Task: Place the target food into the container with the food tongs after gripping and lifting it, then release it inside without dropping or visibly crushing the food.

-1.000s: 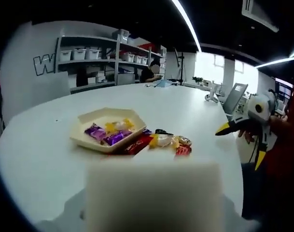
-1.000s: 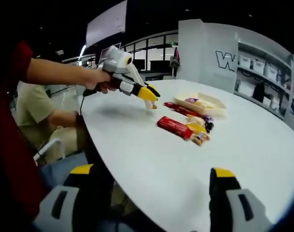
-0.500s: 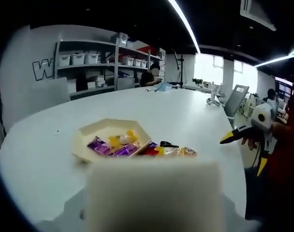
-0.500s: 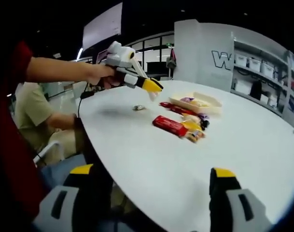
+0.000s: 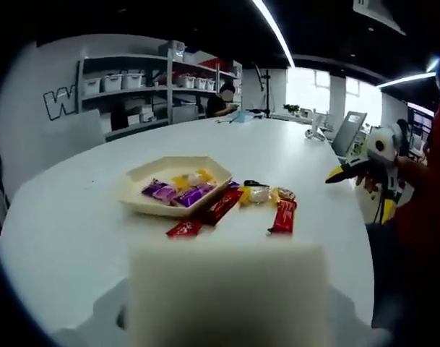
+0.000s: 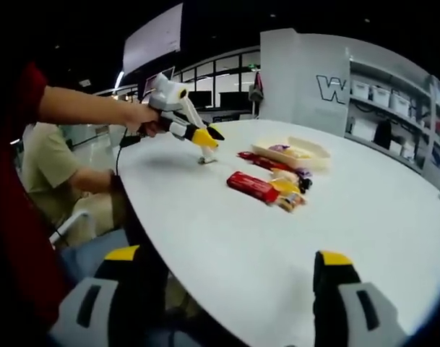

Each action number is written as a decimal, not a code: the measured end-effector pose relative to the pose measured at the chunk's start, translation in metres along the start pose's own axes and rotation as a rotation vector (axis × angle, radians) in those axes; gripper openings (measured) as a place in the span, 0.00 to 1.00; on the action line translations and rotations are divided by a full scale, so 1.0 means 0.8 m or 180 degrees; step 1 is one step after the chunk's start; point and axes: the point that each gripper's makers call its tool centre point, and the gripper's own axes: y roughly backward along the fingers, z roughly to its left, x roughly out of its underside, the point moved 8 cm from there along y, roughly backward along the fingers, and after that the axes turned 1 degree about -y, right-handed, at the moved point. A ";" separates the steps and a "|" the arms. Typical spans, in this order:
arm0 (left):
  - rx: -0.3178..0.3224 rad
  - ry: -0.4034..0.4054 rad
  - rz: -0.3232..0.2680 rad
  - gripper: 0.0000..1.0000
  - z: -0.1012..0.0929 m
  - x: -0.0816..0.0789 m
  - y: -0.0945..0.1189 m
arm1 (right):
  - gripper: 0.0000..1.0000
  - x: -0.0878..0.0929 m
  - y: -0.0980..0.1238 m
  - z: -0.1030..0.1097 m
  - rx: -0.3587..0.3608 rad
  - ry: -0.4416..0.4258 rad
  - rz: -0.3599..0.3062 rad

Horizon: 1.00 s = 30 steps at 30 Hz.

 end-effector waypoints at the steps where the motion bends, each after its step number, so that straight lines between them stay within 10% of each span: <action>1: 0.0068 -0.0017 -0.0012 0.29 -0.001 0.001 0.000 | 0.98 0.000 0.000 0.000 0.0000 0.0006 0.0005; 15: 0.0071 0.0384 -0.0069 0.26 0.007 0.018 -0.007 | 0.97 0.002 -0.001 0.002 0.0016 0.0032 0.0088; 30: -0.0103 0.0068 -0.0172 0.23 0.001 0.003 -0.004 | 0.97 -0.005 -0.006 0.007 -0.0032 0.0119 0.0123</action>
